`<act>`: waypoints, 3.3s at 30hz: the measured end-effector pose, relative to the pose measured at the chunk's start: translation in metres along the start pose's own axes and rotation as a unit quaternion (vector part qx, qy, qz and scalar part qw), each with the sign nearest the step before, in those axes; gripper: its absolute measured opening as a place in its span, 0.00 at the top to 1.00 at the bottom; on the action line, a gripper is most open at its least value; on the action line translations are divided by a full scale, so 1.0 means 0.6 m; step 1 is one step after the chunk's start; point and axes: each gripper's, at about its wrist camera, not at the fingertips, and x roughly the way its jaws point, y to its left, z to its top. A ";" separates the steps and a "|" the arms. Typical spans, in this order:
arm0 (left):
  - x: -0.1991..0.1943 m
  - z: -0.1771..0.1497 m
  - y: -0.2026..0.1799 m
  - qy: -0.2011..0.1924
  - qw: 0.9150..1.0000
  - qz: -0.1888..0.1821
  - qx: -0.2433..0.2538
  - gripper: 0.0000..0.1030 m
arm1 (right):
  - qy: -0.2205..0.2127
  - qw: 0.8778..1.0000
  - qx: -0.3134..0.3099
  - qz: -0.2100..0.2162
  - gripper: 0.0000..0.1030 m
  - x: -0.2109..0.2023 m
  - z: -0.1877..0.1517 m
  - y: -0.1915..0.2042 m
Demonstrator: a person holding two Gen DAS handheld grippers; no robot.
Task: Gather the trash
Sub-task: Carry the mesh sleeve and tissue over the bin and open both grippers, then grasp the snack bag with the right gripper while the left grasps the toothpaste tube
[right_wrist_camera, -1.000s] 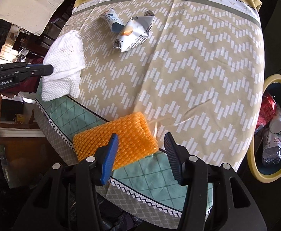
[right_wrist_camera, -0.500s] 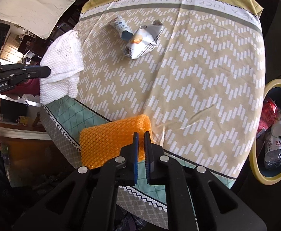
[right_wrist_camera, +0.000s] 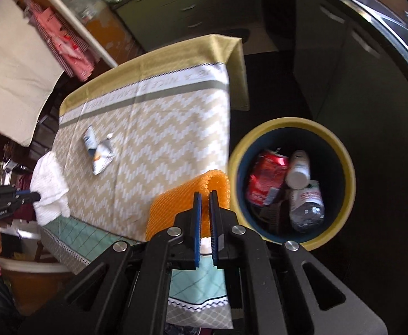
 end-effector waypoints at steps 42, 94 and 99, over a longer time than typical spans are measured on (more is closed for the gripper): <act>0.289 0.256 -0.497 0.063 0.983 -0.012 0.173 0.82 | -0.042 0.990 0.103 -0.085 0.64 -0.040 -0.133 -0.261; -0.050 -0.055 0.232 -0.025 0.995 -0.016 -0.091 0.66 | 0.165 0.984 -0.061 0.028 0.53 0.362 0.105 0.378; -0.026 -0.032 0.218 -0.012 0.995 -0.017 -0.093 0.64 | 0.143 0.986 -0.086 0.015 0.62 0.332 0.097 0.377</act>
